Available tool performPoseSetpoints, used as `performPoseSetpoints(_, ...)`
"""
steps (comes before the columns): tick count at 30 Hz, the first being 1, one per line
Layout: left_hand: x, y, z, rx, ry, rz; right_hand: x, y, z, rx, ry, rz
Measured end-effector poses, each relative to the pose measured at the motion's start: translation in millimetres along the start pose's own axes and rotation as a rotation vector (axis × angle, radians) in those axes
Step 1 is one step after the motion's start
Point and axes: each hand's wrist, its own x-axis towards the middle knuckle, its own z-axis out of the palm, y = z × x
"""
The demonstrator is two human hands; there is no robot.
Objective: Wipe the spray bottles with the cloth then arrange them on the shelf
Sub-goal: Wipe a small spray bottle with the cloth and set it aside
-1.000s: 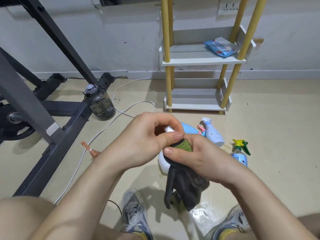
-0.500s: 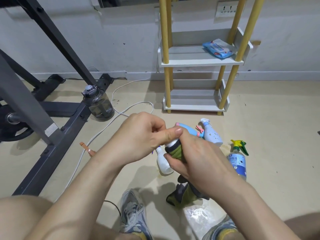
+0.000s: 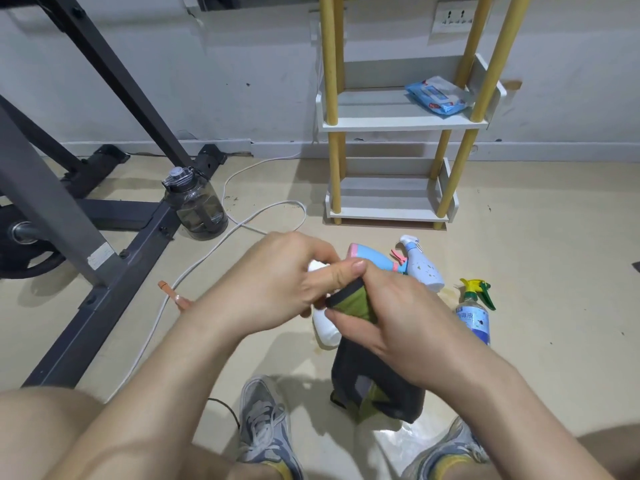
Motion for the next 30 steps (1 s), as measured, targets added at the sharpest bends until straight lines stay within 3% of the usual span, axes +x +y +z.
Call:
performPoseSetpoints(2,-1,4,2,-0.151,0.031,-0.006,0,0,-5,0.119,-0.004,0.014)
performPoseSetpoints(6,0,-2,-8,-0.383,0.088,-0.034,1,1,-7,0.841,-0.038,0.203)
performPoseSetpoints(10,1,-4,2,-0.507,0.254,-0.038,6,-11,-4,1.270,0.390,0.467)
performPoseSetpoints(13,-3,-1,29,-0.327,0.254,0.010,11,-13,-5,1.476,0.646,0.688)
performPoseSetpoints(16,-14,1,64,0.071,0.286,0.164,18,-6,-7,1.767,0.741,0.821)
performPoseSetpoints(18,-15,3,84,0.113,0.380,0.229,18,-8,-5,1.790,0.803,0.830)
performPoseSetpoints(22,-6,-1,97,0.295,0.513,0.261,12,-22,9,1.796,0.618,0.742)
performPoseSetpoints(26,-3,2,74,0.508,0.300,0.195,7,-16,15,1.798,0.468,0.639)
performPoseSetpoints(28,3,-2,52,0.317,0.273,0.123,6,-3,12,1.591,0.327,0.550)
performPoseSetpoints(30,9,-12,31,-0.126,0.315,0.057,5,4,7,1.439,0.055,0.420)
